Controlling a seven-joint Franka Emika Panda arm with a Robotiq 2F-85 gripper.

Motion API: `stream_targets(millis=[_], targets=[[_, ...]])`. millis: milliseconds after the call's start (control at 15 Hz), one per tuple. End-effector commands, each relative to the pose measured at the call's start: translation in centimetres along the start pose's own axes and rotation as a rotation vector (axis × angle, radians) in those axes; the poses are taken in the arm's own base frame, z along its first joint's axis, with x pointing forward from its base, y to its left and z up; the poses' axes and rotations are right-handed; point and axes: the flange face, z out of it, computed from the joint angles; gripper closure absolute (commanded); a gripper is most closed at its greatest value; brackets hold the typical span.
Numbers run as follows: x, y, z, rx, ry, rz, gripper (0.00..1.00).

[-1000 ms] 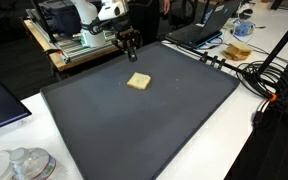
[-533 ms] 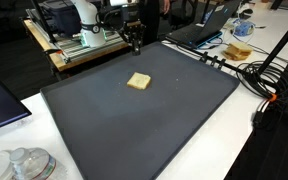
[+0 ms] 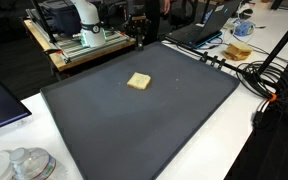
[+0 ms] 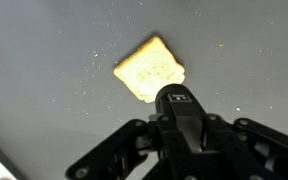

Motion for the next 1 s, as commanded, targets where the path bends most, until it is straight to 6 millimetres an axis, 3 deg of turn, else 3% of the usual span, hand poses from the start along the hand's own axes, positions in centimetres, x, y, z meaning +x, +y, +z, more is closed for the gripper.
stream_targets(millis=[0, 400, 933], targets=[[2.1, -0.6, 0.9, -0.008, -0.042, 0.0, 0.95], [2.9, -1.3, 5.7, 0.001, -0.081, -0.013, 0.95], [2.8, -0.3, 11.6, 0.007, -0.067, 0.022, 0.95]])
